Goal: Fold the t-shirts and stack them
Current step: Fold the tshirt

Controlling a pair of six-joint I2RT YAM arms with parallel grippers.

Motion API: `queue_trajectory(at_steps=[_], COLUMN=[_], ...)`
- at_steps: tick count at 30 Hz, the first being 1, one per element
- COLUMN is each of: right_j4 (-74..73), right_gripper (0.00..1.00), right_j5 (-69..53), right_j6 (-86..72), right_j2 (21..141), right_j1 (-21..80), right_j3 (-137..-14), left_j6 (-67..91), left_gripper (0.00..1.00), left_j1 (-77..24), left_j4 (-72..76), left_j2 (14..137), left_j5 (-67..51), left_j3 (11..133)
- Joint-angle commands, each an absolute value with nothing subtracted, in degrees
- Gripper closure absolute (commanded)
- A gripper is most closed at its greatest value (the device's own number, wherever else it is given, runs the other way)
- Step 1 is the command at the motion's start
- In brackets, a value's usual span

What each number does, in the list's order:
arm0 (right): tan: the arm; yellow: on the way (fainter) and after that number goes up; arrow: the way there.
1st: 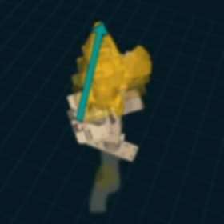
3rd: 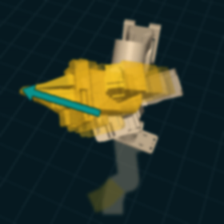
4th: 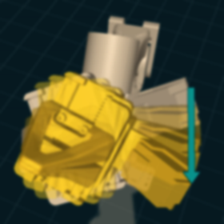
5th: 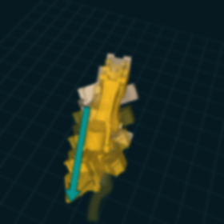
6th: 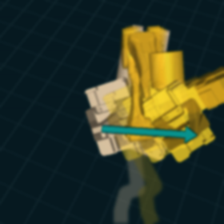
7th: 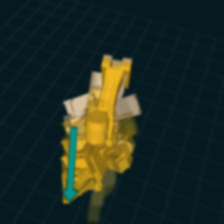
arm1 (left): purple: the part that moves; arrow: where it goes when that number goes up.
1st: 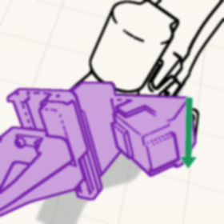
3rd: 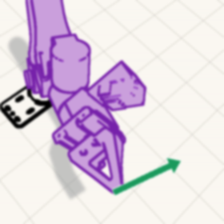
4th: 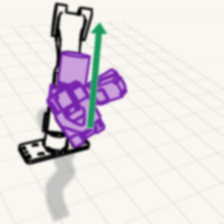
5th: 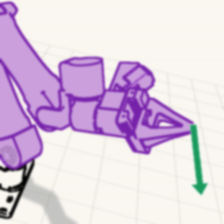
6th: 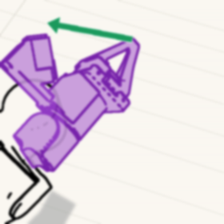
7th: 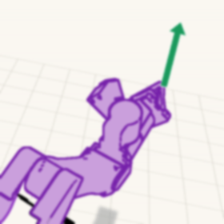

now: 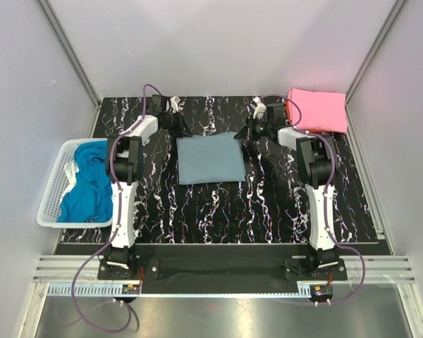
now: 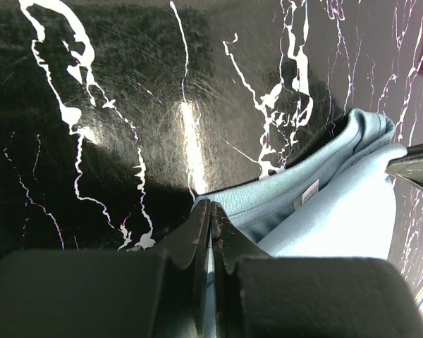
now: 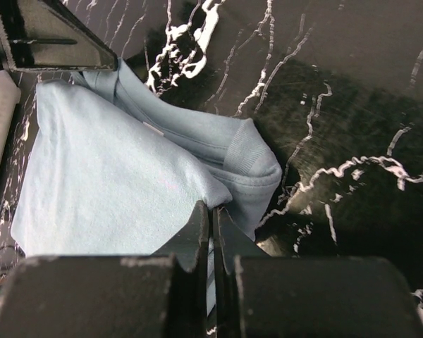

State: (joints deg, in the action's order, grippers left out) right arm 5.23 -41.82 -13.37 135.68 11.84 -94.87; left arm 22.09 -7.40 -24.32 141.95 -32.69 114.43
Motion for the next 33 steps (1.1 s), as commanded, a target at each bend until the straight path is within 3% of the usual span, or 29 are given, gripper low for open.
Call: queue_trajectory(at_steps=[1,19,25,26,30,33], right_j4=[8.96,10.37,10.02,10.02,7.66,3.79], right_gripper=[1.00,1.00,1.00,0.97,0.58,0.44], right_j5=[-40.08,-38.23,-38.14,-38.32,-38.06,-37.79], right_j6=[-13.80,-14.76,-16.17,-16.43,-17.49,-17.49], right_j2=[131.22,130.25,129.82,129.47,128.59,126.83], right_j1=[10.72,10.37,10.28,10.28,10.28,10.37], right_j3=[-94.48,-92.20,-92.29,-92.37,-94.12,-95.36], left_j6=[21.09,21.62,23.20,24.16,30.66,33.56], left_gripper=[0.94,0.96,0.94,0.91,0.69,0.61], left_j1=[-7.29,-7.29,-5.98,-5.54,-3.52,-2.47], left_j4=[-25.49,-25.58,-25.86,-24.62,-20.49,-17.85], left_j2=[143.26,143.35,141.77,140.29,137.38,134.13], left_j5=[-27.95,-26.46,-30.66,-33.55,-40.24,-43.59], left_j3=[115.93,116.19,118.65,117.87,117.77,116.02])
